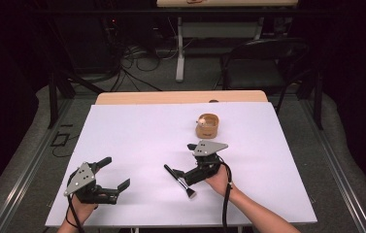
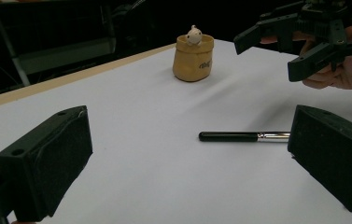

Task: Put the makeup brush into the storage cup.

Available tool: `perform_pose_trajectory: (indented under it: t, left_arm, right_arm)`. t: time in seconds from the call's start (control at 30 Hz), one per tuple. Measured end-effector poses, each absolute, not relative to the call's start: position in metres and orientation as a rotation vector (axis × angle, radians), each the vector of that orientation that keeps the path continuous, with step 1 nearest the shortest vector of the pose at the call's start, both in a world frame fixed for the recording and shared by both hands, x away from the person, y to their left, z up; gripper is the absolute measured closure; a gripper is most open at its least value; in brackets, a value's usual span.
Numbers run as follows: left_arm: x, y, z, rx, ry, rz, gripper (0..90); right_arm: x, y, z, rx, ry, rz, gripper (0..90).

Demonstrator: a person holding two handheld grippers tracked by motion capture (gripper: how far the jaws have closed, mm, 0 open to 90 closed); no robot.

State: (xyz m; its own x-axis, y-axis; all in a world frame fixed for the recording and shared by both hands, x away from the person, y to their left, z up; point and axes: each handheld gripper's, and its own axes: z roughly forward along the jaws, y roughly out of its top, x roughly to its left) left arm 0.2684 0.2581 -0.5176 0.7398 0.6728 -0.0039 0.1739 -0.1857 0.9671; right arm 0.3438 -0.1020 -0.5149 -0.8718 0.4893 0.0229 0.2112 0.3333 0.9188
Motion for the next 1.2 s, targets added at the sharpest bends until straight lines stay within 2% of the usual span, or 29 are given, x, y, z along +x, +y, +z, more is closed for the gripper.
perform_pose_trajectory:
  t: [0.5, 1.2]
  left_arm:
    - [0.268, 0.258, -0.518, 1.732, 0.674, 0.515, 0.0]
    - [0.269, 0.258, -0.517, 1.733, 0.671, 0.522, 0.0]
  right_arm:
    - [0.350, -0.085, -0.504, 0.755, 2.475, 1.433, 0.0]
    - [0.359, -0.048, -0.502, 0.896, 2.852, 0.821, 0.0]
